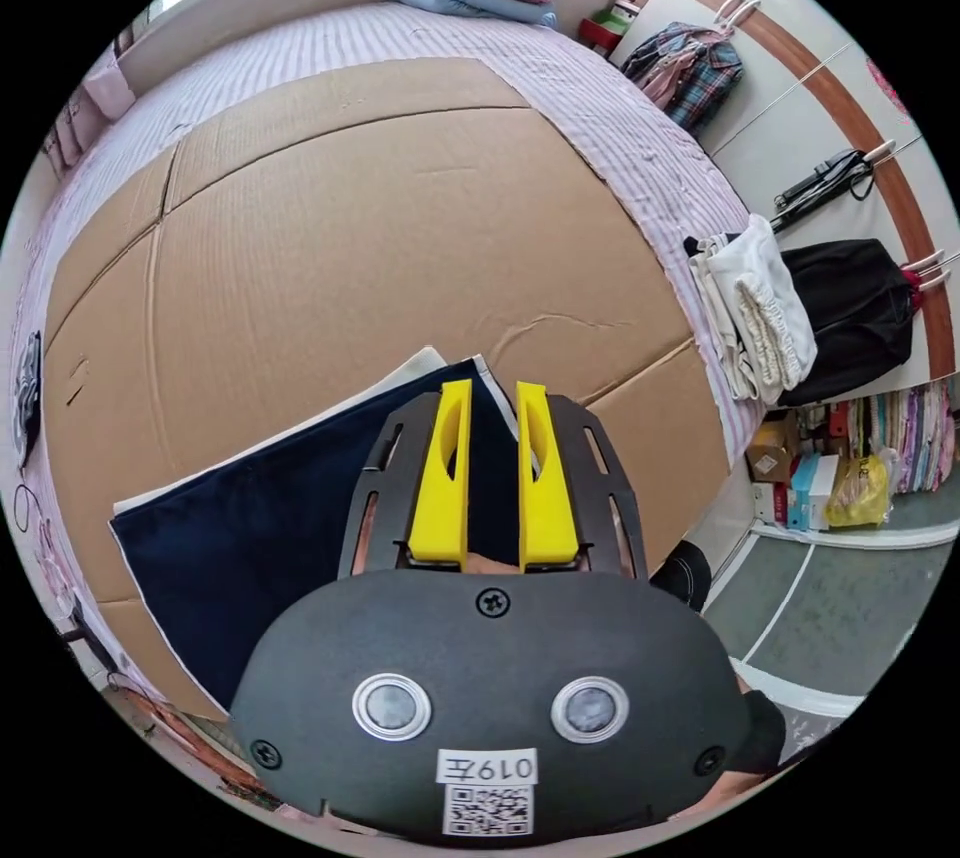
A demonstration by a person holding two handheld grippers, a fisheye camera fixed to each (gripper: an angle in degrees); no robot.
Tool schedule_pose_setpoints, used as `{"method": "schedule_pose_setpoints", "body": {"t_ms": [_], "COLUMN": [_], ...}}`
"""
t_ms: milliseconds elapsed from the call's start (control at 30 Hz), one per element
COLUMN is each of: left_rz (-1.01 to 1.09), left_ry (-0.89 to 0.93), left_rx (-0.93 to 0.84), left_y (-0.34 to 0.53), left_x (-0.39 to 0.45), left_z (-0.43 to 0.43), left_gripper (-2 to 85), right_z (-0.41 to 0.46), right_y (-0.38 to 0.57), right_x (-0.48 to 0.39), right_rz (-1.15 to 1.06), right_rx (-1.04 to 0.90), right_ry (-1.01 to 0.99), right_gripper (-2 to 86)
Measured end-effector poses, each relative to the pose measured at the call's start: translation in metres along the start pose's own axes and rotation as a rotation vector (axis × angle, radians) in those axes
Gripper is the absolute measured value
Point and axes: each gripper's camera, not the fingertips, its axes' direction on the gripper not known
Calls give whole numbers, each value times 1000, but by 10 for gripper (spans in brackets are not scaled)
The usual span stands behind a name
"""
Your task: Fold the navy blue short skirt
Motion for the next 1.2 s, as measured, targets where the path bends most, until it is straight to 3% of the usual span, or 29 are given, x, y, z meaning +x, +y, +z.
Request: {"method": "schedule_pose_setpoints", "body": {"t_ms": [167, 700, 967, 1200], "left_rz": [12, 74, 50, 65], "left_ry": [-173, -386, -327, -264], "left_rx": [-85, -164, -101, -205], "left_y": [-54, -152, -176, -201], "left_x": [58, 196, 224, 246], "left_z": [11, 14, -11, -5], "left_gripper": [61, 15, 10, 32], "right_z": [-1, -2, -2, -2], "right_y": [10, 28, 36, 39], "right_x": [8, 29, 36, 41], "right_rz": [2, -13, -12, 3], "right_rx": [6, 2, 10, 11], "right_ry": [13, 10, 12, 0], "right_gripper": [37, -1, -6, -5]}}
